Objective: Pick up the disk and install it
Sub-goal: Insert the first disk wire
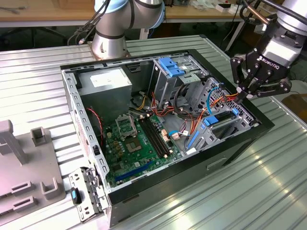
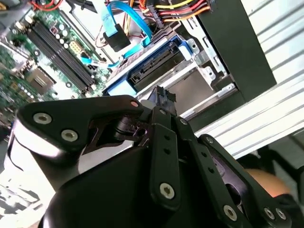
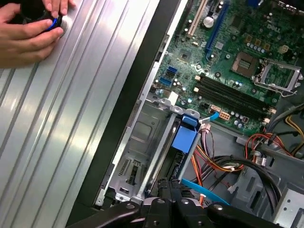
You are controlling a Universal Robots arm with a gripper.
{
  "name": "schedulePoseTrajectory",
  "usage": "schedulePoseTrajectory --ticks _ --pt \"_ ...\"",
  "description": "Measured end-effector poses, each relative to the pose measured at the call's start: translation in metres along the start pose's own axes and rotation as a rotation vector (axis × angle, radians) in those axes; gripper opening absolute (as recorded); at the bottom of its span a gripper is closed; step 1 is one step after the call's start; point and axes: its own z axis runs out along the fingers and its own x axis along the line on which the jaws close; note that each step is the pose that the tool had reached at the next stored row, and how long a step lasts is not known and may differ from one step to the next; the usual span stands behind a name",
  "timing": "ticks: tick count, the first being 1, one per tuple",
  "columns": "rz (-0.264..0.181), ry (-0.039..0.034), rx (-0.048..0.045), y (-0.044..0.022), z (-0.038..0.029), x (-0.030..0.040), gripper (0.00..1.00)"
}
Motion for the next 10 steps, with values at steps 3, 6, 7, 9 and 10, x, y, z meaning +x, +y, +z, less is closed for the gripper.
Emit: schedulePoseTrajectory --ticks 3,6,7,9,10 --pt "-0.048 -0.0006 0.0007 -0.0019 0.0002 0.0009 0.11" --pt "-0.081 -0.0011 0.0013 -0.0049 0.0003 0.0023 0.11" --pt "-0.091 -0.0012 0.0014 -0.0065 0.0003 0.0031 0.11" --pt "-0.104 -0.0014 0.0016 -0.0094 0.0004 0.0044 0.11" --pt "-0.11 -0.0014 0.0016 -0.0108 0.0005 0.005 0.11"
